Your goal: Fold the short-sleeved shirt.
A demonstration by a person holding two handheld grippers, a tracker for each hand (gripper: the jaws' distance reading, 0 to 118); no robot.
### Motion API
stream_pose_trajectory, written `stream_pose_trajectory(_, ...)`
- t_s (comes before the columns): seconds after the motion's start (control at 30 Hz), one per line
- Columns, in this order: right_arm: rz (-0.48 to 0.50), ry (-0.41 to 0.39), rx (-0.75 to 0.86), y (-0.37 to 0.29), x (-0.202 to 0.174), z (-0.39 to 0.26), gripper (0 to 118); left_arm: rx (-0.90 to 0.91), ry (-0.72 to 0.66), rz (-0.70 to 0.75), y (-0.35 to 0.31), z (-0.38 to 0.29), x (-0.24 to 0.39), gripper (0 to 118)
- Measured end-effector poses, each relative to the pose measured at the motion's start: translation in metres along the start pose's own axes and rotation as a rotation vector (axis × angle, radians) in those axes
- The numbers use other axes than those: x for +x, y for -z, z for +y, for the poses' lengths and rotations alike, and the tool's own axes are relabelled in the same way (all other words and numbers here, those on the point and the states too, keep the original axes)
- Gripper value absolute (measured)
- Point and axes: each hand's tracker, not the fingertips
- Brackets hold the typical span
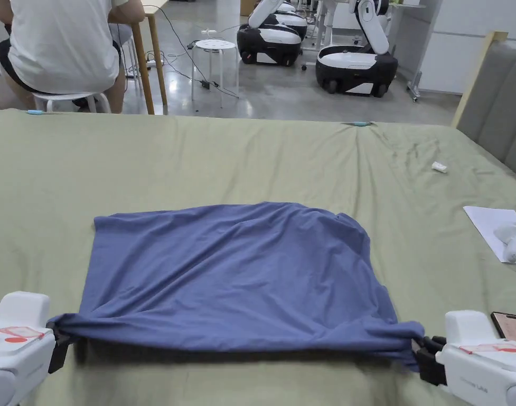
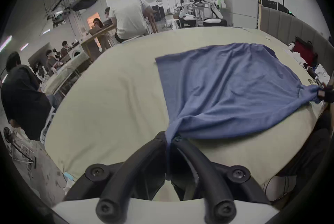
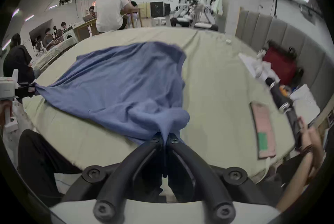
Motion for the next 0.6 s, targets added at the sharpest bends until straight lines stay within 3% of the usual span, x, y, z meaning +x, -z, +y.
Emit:
stream_pose_trajectory(0.17,-0.038,-0.045,0.071,0.006,0.000,0.057,3,0.044,0.042,0.047,0.018,0.043,-0.007,1)
stream_pose_trajectory(0.27,-0.109,-0.106,0.081,0.027,-0.001,0.091,3,0.055,0.055,0.059,0.036,0.073,-0.007,1)
stream_pose_trajectory(0.6,-0.183,-0.196,-0.049,0.156,-0.008,0.138,3,-0.177,0.148,0.072,0.147,0.107,0.008,1)
